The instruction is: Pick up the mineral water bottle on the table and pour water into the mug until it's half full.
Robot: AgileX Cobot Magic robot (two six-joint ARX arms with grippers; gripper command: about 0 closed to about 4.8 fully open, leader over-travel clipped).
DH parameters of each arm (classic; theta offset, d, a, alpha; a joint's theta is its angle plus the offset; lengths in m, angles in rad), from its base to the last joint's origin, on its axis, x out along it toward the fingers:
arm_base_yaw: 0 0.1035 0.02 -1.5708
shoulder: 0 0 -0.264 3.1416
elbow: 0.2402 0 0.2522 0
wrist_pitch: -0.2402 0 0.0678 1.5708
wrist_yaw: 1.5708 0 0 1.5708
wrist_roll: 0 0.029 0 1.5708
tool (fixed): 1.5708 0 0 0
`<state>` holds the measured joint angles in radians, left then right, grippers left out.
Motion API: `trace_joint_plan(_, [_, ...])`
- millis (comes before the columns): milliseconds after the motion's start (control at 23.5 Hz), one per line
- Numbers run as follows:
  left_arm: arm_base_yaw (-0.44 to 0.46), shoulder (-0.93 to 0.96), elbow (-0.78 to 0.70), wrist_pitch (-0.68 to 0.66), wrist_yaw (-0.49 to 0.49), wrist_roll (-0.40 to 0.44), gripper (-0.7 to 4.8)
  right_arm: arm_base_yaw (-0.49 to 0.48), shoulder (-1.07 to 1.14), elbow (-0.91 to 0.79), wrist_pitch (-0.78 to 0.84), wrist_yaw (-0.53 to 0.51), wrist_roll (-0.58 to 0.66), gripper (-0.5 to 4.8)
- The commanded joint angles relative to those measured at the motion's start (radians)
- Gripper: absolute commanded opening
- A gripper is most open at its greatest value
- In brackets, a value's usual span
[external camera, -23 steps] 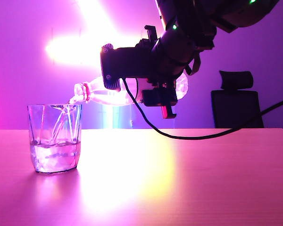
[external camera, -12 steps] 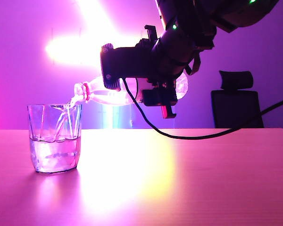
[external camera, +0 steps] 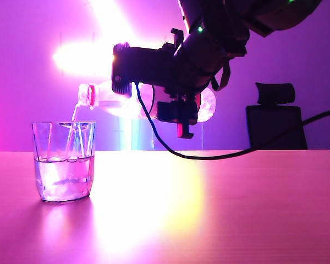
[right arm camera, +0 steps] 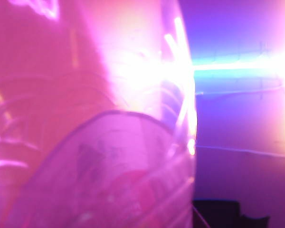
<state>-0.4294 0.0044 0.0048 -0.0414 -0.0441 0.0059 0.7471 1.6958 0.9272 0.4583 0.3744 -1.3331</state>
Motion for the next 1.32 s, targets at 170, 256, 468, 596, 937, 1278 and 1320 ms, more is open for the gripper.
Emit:
trace_joint_plan(170, [-0.001,0.002,0.004,0.013,0.003,-0.003,-0.02,0.01,-0.012,0.01,0.044,0.003,0.184,2.84])
trace_joint_plan(256, [-0.001,0.002,0.004,0.013,0.003,-0.003,-0.02,0.017,-0.013,0.01,0.045,-0.013,0.249,2.84])
trace_joint_plan(468, [0.0,0.002,0.004,0.013,0.003,-0.003,-0.02,0.037,-0.045,0.01,0.048,-0.046,0.632,2.84])
trace_joint_plan(596, [0.001,0.002,0.004,0.013,0.003,-0.003,-0.02,0.031,-0.078,0.009,0.047,-0.087,0.878,2.84])
trace_joint_plan(937, [0.054,0.002,0.004,0.013,0.006,-0.003,-0.02,0.002,-0.15,-0.014,-0.007,-0.192,1.191,2.83])
trace_joint_plan(1278, [0.163,0.002,0.004,0.013,-0.002,-0.003,-0.02,-0.053,-0.23,-0.268,0.204,-0.224,1.405,2.83])
trace_joint_plan(1320, [0.166,0.002,0.004,0.013,-0.001,-0.003,-0.02,-0.064,-0.236,-0.31,0.249,-0.224,1.426,2.83])
